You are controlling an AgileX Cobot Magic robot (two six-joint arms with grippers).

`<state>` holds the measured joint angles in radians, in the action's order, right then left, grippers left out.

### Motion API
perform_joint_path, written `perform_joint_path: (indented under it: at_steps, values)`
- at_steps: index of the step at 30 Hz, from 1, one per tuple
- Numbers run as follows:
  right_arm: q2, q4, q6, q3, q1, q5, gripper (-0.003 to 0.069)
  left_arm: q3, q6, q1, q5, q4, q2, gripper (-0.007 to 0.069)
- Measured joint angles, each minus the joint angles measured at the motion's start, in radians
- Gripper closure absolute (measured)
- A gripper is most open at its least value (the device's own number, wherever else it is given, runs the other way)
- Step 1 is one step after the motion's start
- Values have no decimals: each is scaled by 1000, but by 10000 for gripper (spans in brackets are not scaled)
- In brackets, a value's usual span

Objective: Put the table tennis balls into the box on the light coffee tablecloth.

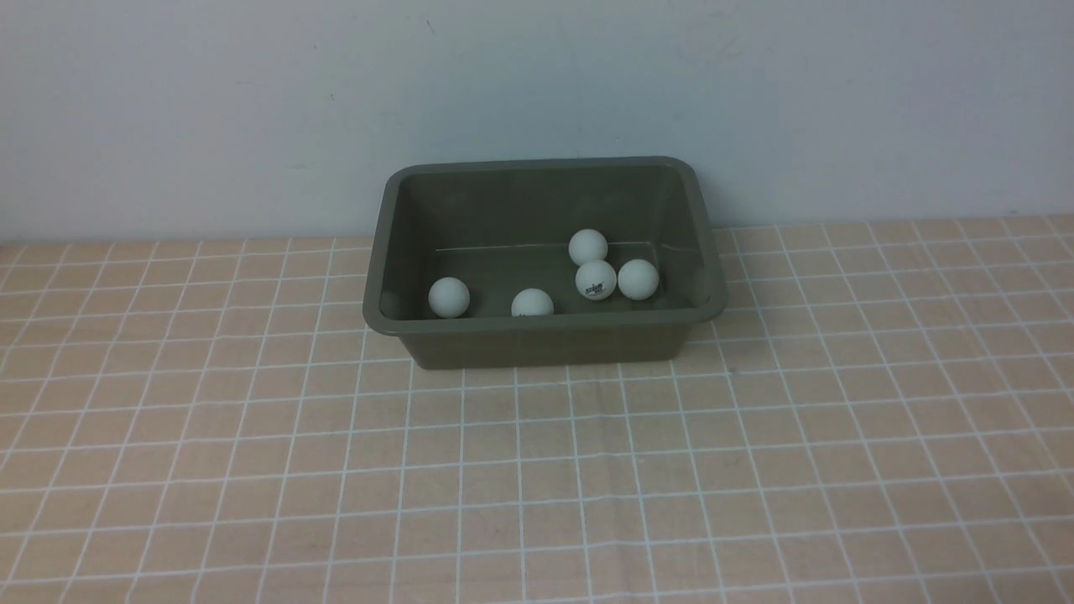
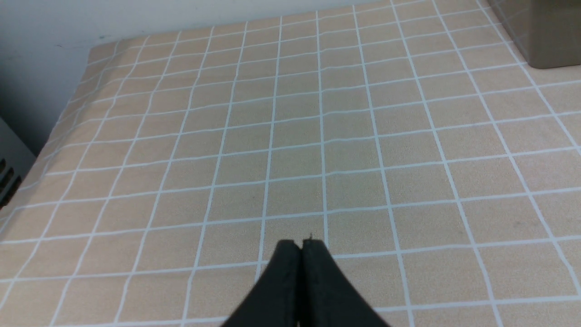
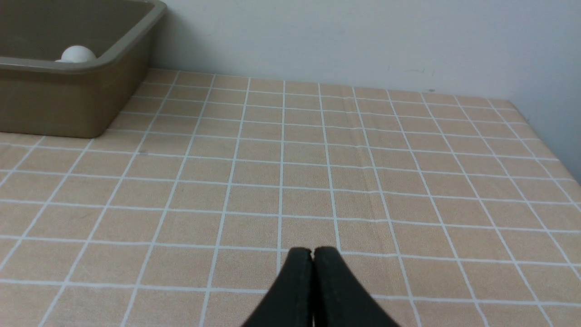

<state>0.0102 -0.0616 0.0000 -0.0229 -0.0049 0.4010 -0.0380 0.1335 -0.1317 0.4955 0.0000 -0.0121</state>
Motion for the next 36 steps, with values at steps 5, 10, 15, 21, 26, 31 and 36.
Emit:
perform_joint_path:
  at_steps: [5, 10, 15, 21, 26, 31, 36]
  values:
    - [0, 0, 0, 0, 0, 0, 673, 0, 0, 3, 0, 0, 0, 693]
    - [0, 0, 0, 0, 0, 0, 673, 0, 0, 22, 0, 0, 0, 693]
    - [0, 0, 0, 0, 0, 0, 673, 0, 0, 31, 0, 0, 0, 693]
    - [0, 0, 0, 0, 0, 0, 673, 0, 0, 60, 0, 0, 0, 693]
    - [0, 0, 0, 0, 0, 0, 673, 0, 0, 60, 0, 0, 0, 693]
    - [0, 0, 0, 0, 0, 0, 673, 0, 0, 60, 0, 0, 0, 693]
    - [0, 0, 0, 0, 0, 0, 673, 0, 0, 60, 0, 0, 0, 693]
